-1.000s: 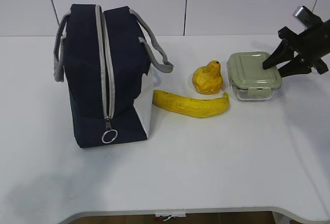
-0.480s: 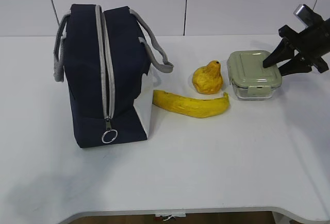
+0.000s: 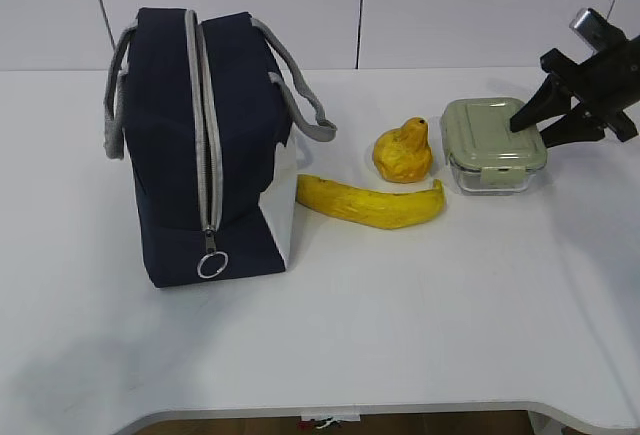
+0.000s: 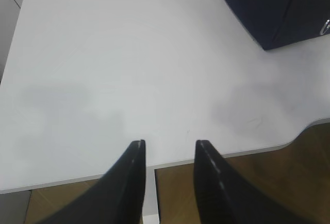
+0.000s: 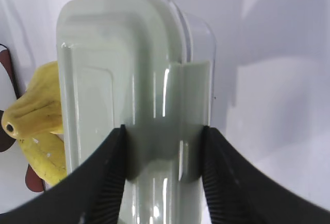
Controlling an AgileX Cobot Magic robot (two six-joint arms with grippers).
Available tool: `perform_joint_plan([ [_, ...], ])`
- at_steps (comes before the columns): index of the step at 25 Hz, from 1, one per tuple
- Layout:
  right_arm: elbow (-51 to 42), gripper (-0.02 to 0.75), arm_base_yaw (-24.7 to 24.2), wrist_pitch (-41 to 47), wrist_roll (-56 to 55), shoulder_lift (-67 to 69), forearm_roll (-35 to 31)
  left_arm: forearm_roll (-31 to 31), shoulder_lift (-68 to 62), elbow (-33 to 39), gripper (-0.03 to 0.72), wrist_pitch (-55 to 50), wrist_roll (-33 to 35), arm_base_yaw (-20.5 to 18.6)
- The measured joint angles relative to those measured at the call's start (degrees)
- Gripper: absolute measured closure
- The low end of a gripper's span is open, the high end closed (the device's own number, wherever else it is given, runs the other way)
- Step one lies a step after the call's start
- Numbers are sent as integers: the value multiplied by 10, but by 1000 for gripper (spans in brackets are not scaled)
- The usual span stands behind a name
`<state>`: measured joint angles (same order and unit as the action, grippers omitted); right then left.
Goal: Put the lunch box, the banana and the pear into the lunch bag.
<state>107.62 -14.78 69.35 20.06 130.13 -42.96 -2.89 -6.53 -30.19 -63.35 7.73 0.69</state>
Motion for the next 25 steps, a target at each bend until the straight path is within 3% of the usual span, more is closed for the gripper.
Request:
perform_joint_plan([
  [25,0,386,0,0,-75,0,0,0,0,0,445,0,-1,0],
])
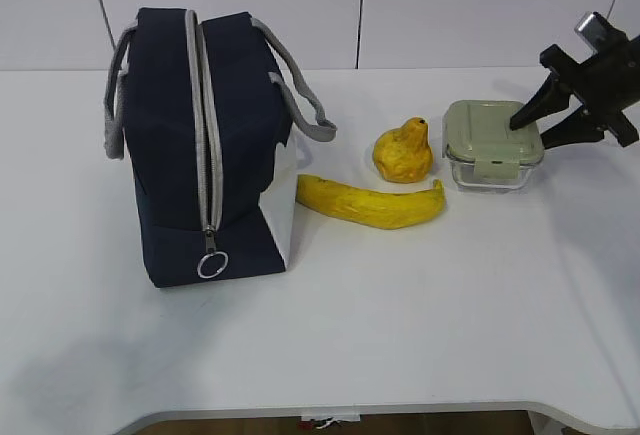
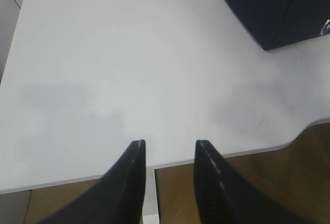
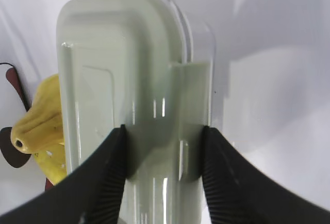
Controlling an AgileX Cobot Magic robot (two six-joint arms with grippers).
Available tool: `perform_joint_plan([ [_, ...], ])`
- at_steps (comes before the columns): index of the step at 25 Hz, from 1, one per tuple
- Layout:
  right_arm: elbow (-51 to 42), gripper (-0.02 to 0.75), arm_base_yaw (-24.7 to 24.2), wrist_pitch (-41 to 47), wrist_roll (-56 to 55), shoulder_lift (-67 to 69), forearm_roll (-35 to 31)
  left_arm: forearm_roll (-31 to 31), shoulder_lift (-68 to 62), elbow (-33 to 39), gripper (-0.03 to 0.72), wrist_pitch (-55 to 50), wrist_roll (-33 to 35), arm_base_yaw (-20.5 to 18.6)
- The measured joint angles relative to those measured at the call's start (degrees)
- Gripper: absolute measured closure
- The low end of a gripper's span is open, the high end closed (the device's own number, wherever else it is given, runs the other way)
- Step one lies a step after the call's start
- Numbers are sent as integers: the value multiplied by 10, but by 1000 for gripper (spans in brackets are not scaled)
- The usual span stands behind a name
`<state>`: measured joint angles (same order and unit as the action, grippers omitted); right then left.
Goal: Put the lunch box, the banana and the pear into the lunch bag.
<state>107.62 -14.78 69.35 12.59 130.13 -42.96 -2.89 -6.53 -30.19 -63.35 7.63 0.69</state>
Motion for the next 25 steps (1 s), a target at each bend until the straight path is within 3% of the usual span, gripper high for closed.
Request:
perform_joint_plan([
  [25,-4,386,0,4,-111,-82,22,0,0,0,444,0,0,0],
])
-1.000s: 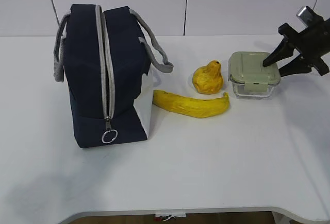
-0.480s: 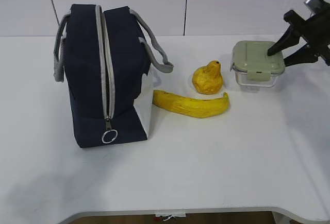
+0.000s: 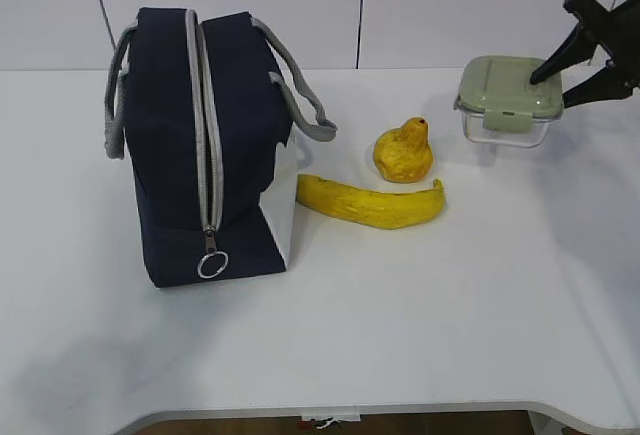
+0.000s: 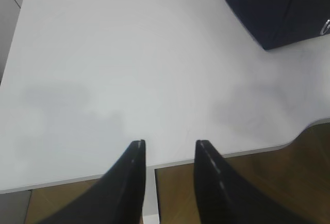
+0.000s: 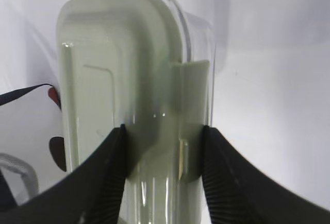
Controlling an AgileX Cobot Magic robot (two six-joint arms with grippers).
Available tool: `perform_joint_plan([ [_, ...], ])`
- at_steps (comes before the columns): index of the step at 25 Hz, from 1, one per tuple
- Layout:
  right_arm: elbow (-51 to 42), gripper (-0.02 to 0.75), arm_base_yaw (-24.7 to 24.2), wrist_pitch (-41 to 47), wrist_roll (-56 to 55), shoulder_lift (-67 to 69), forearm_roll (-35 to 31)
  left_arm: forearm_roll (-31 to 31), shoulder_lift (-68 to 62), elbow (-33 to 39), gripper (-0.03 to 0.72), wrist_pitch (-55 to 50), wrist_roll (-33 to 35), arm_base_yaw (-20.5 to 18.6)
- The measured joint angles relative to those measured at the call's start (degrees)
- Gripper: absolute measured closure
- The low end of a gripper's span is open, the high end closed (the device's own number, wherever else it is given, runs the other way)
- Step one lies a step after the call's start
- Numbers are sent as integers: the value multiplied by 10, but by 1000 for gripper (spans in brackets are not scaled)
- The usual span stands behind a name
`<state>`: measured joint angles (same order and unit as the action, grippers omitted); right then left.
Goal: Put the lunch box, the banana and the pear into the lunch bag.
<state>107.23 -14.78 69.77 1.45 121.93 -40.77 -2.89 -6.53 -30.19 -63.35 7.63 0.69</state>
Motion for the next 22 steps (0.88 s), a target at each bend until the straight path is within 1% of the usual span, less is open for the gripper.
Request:
perform_joint_plan([
  [10,0,386,0,2,-45,-16,-15,0,0,0,444,0,0,0],
  [15,0,386,0,2,-61,-16,-45,0,0,0,444,0,0,0],
  [22,0,386,0,2,-79,-16,-105,0,0,0,444,0,0,0],
])
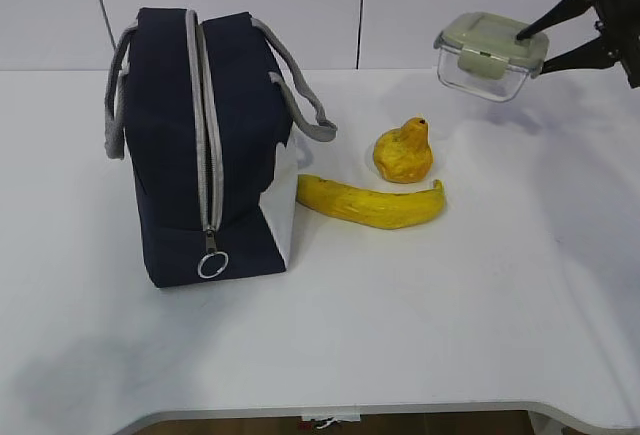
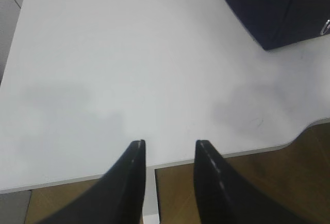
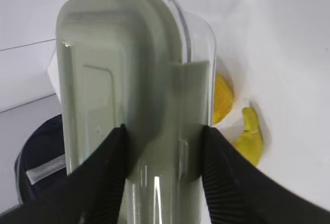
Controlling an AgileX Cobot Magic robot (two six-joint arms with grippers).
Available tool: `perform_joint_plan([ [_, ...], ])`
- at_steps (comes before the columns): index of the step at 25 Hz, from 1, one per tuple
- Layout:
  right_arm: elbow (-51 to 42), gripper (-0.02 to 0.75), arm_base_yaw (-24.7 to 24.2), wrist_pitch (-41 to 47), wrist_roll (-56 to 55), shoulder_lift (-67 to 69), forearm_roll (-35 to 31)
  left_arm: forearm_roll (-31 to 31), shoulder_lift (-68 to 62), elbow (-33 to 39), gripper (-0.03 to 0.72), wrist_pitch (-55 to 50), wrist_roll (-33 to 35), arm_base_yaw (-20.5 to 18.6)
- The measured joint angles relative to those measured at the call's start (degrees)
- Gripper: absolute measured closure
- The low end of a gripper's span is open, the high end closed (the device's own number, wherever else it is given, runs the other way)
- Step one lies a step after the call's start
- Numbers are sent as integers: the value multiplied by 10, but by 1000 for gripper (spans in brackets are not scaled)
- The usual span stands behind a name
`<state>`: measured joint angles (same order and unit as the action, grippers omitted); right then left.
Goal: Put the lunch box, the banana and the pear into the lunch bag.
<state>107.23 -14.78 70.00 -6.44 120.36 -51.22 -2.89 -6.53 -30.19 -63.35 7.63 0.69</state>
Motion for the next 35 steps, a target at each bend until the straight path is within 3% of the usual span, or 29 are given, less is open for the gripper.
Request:
perform_joint_plan([
  [14,0,386,3,0,49,-12,-43,-12,-22,0,444,0,-12,0],
  [26,0,386,49,0,83,-28,-38,-181,-159,-17,444,19,-16,0],
  [31,0,386,71,1,91,-28,-44,-261,-218,-17,440,60,13,0],
  [35,0,386,81,1,108,-28,-77,-340,-279,-17,383,92,66,0],
])
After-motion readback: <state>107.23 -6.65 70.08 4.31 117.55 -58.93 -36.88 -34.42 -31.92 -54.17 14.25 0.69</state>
